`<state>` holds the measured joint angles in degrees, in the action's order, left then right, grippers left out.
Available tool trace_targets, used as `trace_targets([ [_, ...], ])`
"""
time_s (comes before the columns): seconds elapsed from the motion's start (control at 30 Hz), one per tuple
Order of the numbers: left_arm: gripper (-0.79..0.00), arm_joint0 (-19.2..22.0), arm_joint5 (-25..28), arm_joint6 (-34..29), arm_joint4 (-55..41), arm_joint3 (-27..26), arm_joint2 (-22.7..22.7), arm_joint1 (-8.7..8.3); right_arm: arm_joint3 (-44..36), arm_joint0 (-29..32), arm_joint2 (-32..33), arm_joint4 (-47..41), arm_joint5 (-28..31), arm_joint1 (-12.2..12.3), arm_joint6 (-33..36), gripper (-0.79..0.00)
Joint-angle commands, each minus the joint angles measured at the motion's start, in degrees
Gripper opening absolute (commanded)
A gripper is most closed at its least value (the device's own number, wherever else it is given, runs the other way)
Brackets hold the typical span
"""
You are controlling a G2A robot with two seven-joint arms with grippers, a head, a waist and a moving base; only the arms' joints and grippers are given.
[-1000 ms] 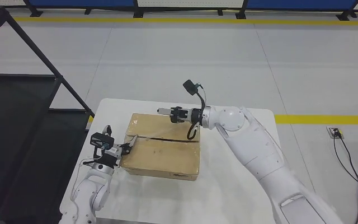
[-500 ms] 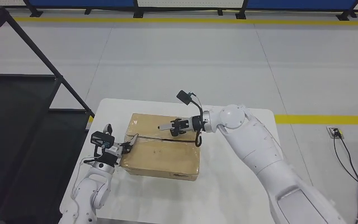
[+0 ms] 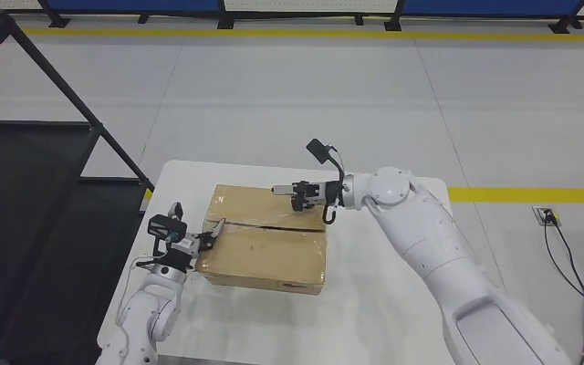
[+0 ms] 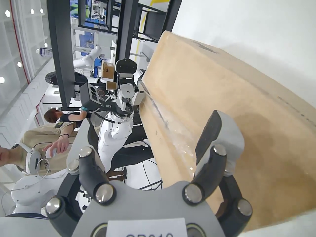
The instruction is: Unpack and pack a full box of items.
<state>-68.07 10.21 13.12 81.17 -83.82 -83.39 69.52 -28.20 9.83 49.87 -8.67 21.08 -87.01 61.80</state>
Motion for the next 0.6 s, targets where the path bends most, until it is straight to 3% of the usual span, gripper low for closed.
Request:
trace_targets([
  [0.0,0.0,-0.1,0.0,-0.1,0.1,-0.2,0.1,0.01,-0.3,0.0,0.7,0.2,-0.5,0.5,0.2,0.0],
  [0.17,0.0,-0.2,0.1,-0.1,0.1,-0.4,0.2,0.03,-1.7,0.3,2.1,1.1,-5.0,1.7,1.9,-0.037],
  [0.57,0.0,-0.7,-0.1,0.4,0.0,-0.7,0.0,0.03,-6.5,2.4,3.0,2.8,-14.4,3.5,9.1,0.0],
])
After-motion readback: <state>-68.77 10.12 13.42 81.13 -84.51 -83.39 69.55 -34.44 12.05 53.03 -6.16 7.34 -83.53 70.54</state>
